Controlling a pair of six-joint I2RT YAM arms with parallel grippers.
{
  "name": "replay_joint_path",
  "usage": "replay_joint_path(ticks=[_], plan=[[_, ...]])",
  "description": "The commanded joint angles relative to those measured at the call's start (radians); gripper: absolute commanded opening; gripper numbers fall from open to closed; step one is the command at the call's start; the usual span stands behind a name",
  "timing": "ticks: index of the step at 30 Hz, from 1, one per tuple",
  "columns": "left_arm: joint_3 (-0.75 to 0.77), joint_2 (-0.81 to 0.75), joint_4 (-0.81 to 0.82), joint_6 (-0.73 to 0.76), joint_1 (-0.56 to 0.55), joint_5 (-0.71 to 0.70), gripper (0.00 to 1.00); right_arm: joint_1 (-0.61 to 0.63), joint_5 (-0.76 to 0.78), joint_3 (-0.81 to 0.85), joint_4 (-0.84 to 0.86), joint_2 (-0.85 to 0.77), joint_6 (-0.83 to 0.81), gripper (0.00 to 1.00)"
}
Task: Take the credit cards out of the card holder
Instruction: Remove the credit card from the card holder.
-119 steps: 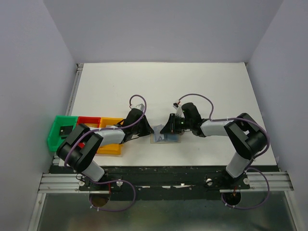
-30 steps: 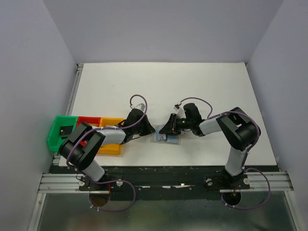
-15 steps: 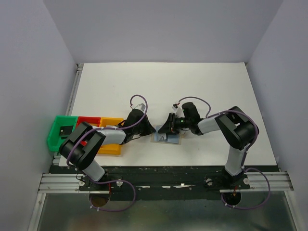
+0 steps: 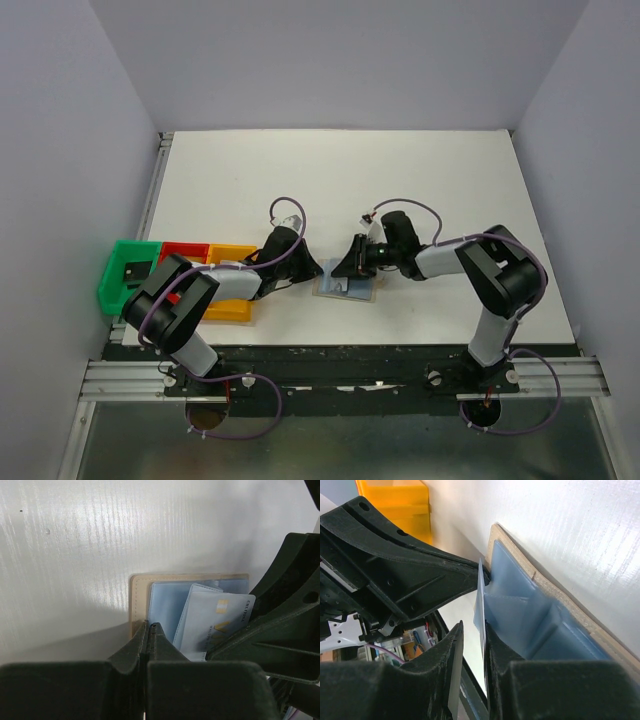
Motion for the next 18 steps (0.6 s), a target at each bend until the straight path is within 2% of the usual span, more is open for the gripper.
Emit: replay_joint_path(ticks=[1, 18], plan=[[-0.017, 0.003, -0.070, -0.002, 0.000, -0.031, 0.00, -0.010, 0.004, -0.014, -0.026, -0.036, -0.024, 0.30], [-0.020, -0.003, -0.084, -0.007, 0.001, -0.048, 0.00, -0.032, 0.001, -0.063, -0.046, -0.088, -0.055, 0.29]])
